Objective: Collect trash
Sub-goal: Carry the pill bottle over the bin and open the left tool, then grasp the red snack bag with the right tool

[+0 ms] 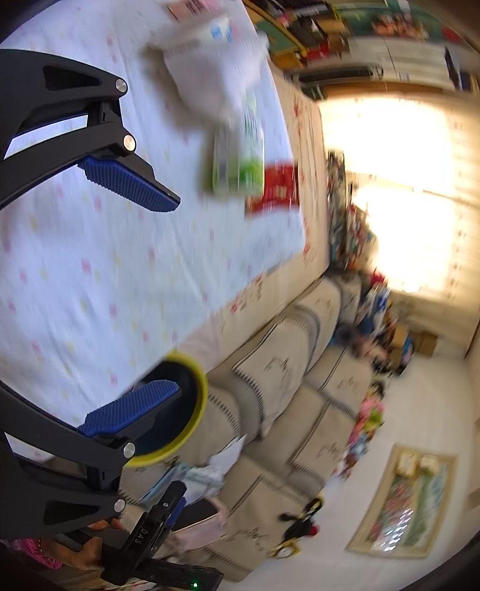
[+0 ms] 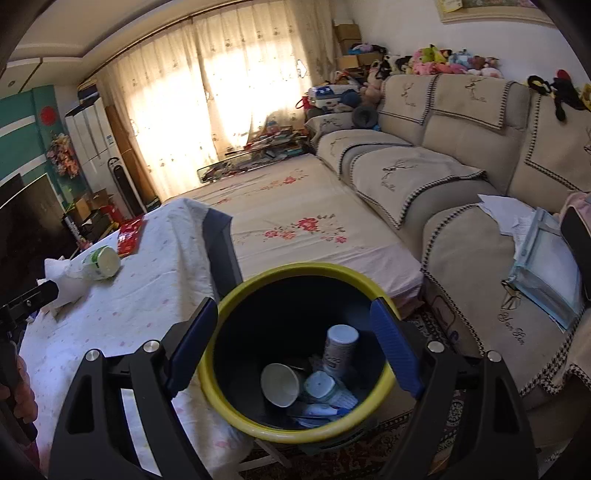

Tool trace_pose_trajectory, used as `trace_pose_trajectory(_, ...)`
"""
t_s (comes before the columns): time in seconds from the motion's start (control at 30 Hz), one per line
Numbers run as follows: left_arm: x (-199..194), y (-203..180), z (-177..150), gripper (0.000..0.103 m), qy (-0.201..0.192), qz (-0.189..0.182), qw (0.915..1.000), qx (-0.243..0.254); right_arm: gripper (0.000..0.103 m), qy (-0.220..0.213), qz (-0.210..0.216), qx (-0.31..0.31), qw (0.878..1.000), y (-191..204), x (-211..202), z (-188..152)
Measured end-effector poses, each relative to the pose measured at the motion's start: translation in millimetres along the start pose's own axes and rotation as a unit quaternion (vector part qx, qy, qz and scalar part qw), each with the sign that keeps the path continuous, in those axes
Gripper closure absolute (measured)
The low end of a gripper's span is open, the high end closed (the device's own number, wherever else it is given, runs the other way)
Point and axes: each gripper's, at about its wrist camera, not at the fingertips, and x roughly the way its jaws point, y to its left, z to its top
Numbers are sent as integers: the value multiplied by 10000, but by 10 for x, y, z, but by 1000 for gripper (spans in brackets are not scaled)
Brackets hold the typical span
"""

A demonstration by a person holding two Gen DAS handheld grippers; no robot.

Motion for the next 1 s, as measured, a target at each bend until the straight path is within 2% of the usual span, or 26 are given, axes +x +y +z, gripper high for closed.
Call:
trace_pose_trajectory(0.1,-287,452,-110,10,-331,556,9979,-63,23,111,336,-265,9990,375,124,70)
trace_pose_trajectory(0.2,-506,860,-227,10,-536,1228,9910,25,23,177,712,-540,9958,796,234,152)
trace_pose_trajectory(0.37,-753,1404,-405,9,-735,1860,9797,111,23,353,1195,-939,9878,1507,453,314)
trace_pose_trajectory(0.43,-815,1559,-462,8,-796,1897,9786,-2,23,372,1357,-1117,9837,1770,534,373)
trace_pose_trajectory(0.57,-821,1785,-552,8,-722,1651,9828,-414,23,432,1357,-1476,9787,2274,808,489)
trace_pose_trajectory(0.7,-787,1752,-594,8,-702,1698,9823,-378,23,533,1266,-1644,9768,2644,1199,666)
trace_pose_trajectory(0.87,-819,1687,-602,7,-730,1698,9821,-354,23,852,1353,-1604,9740,3031,1764,943)
trace_pose_trajectory(1.0,-806,1716,-595,8,-667,1584,9839,-491,24,1124,1060,-1584,9752,3243,2261,1130)
